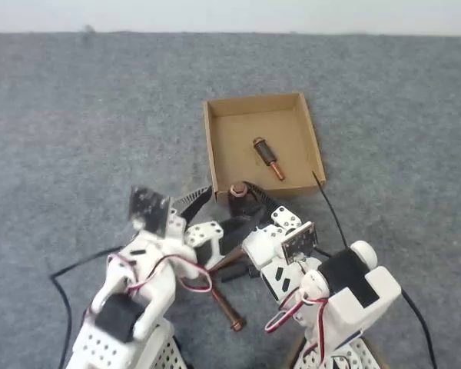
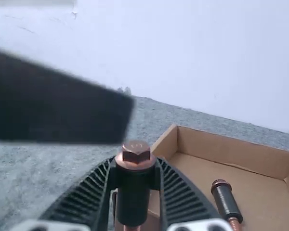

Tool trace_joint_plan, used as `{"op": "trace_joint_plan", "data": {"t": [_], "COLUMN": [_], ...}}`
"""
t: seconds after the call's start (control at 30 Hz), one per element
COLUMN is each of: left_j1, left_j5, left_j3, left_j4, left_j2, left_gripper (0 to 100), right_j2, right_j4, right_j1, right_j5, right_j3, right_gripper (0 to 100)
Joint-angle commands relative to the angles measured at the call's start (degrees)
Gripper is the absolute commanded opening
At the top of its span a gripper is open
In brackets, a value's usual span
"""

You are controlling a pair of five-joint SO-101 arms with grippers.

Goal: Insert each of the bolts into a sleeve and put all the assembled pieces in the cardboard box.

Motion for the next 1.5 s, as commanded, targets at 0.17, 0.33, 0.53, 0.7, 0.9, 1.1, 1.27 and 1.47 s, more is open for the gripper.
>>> {"op": "trace_joint_plan", "data": {"t": [0.17, 0.33, 0.53, 0.7, 0.9, 1.1, 1.27, 1.47], "left_j1": [-10.5, -17.5, -23.4, -27.6, -27.7, -28.0, -28.0, -28.0], "left_j5": [2.5, 5.2, 4.9, 2.5, -2.3, -6.3, -9.8, -14.9], "left_j3": [-1.5, -1.5, 0.2, 4.4, 11.6, 11.7, 11.9, 11.7], "left_j4": [-6.9, -10.9, -11.2, -11.2, -11.2, -2.7, 1.6, 7.6], "left_j2": [1.2, 5.9, 7.1, 7.1, 7.0, 6.5, 2.3, -2.2], "left_gripper": [34, 26, 1, 2, 3, 2, 2, 2], "right_j2": [-0.4, -0.6, -0.7, -4.7, -14.9, -26.0, -36.7, -49.9], "right_j4": [-0.1, -0.1, -0.6, -0.5, 8.7, 20.7, 33.0, 68.8], "right_j1": [1.0, 1.0, 2.9, 3.6, 8.6, 10.7, 14.5, 18.9], "right_j5": [0.7, 0.7, 0.9, 1.0, 1.0, 1.0, 1.0, 0.9], "right_j3": [-1.1, -0.7, -0.4, 2.1, 2.4, 1.9, 0.4, -10.3], "right_gripper": [0.6, 0.6, 0.6, 0.6, 0.6, 0.6, 0.6, 0.6]}}
